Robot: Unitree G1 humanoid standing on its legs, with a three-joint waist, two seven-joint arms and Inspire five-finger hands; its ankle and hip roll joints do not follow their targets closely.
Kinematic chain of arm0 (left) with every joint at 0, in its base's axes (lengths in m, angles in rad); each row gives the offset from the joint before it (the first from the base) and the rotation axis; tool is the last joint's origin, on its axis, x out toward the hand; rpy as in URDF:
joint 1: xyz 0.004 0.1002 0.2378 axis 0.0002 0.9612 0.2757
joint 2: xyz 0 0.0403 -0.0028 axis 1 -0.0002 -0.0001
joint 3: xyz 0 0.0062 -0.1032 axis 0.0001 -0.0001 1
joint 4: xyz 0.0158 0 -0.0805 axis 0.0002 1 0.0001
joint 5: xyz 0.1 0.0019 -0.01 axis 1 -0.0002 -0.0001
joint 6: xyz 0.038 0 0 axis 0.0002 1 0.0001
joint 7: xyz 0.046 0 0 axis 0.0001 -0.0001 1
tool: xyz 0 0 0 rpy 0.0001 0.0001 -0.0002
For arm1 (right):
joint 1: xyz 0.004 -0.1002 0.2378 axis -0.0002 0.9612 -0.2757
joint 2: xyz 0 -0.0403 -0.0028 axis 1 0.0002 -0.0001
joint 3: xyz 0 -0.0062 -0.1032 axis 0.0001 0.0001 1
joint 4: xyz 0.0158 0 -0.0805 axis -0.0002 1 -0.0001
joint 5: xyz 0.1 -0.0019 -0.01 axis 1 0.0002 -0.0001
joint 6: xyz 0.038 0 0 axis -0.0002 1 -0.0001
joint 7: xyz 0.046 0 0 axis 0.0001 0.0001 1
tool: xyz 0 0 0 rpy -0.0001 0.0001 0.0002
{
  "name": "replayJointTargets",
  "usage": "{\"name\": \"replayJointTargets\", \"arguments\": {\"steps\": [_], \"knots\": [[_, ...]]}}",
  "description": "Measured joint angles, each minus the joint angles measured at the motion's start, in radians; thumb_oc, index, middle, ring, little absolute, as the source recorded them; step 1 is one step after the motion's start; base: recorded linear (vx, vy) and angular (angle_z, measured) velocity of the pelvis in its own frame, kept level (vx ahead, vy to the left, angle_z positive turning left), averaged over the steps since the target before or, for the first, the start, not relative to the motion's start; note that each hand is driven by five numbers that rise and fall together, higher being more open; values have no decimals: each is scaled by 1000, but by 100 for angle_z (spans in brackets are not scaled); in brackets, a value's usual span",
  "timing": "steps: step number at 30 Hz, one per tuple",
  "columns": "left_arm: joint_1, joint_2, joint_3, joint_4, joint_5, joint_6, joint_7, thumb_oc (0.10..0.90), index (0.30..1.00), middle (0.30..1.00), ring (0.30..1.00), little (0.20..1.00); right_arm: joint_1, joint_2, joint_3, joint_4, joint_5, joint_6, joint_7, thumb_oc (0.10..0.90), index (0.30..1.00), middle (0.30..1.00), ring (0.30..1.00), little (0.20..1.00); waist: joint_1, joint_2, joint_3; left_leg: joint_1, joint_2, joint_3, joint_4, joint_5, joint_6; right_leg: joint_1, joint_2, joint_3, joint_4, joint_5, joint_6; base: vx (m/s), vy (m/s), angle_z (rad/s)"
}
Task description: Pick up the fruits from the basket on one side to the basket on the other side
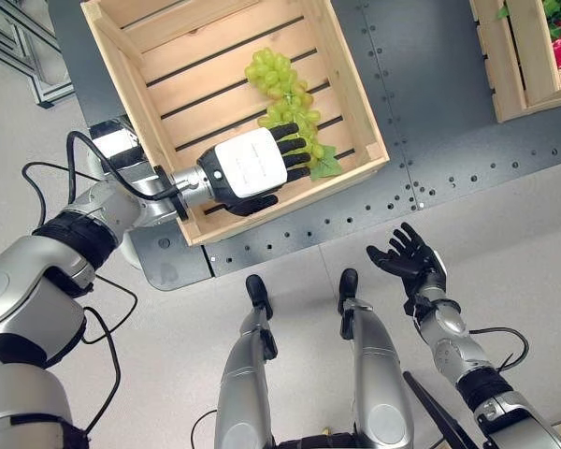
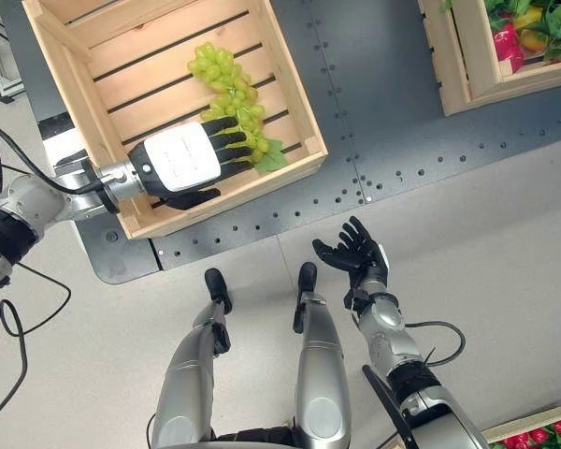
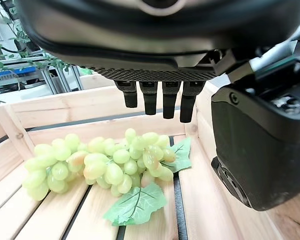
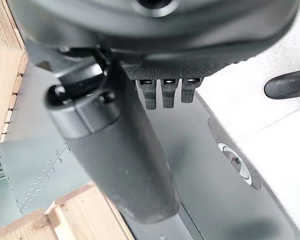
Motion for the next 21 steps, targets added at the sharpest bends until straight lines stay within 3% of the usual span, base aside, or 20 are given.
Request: {"name": "replayJointTargets", "arguments": {"steps": [10, 21], "knots": [[95, -26, 82, -40, -41, 0, 2, 800, 900, 900, 900, 900, 30, 15, -2, 1, 0, 0, 0, 800, 900, 900, 900, 900, 15, 0, 0, 2, -1, 0, -5, 0, 0, 0, 0, 0, -2, 0, 0, 0, 0, 0], [113, -20, 82, -85, -31, 9, 1, 800, 900, 900, 900, 900, 29, 15, -1, 0, 0, 0, 0, 800, 900, 900, 900, 900, 16, 0, 0, 2, -1, 0, -5, 1, -1, 0, 0, 0, -2, 0, 0, 16, 1, 0]]}}
